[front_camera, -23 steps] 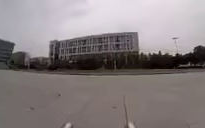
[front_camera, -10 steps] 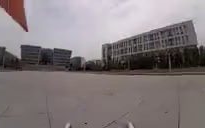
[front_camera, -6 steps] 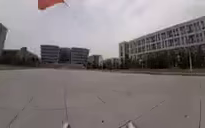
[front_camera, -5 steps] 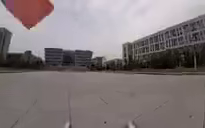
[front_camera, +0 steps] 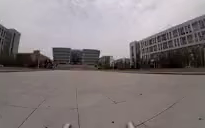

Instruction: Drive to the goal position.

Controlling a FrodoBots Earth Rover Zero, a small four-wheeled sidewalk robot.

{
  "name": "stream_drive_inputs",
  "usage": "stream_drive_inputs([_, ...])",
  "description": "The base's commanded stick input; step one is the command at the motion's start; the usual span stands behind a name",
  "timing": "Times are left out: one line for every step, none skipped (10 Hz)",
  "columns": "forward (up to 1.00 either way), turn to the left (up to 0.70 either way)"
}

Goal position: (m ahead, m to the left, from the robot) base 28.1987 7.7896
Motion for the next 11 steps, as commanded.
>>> stream_drive_inputs([0.0,0.0])
stream_drive_inputs([0.21,0.0])
stream_drive_inputs([0.72,0.0])
stream_drive_inputs([0.85,0.0])
stream_drive_inputs([0.85,0.0])
stream_drive_inputs([0.85,0.0])
stream_drive_inputs([0.85,0.0])
stream_drive_inputs([0.85,0.0])
stream_drive_inputs([0.85,0.0])
stream_drive_inputs([0.85,0.0])
stream_drive_inputs([0.85,0.0])
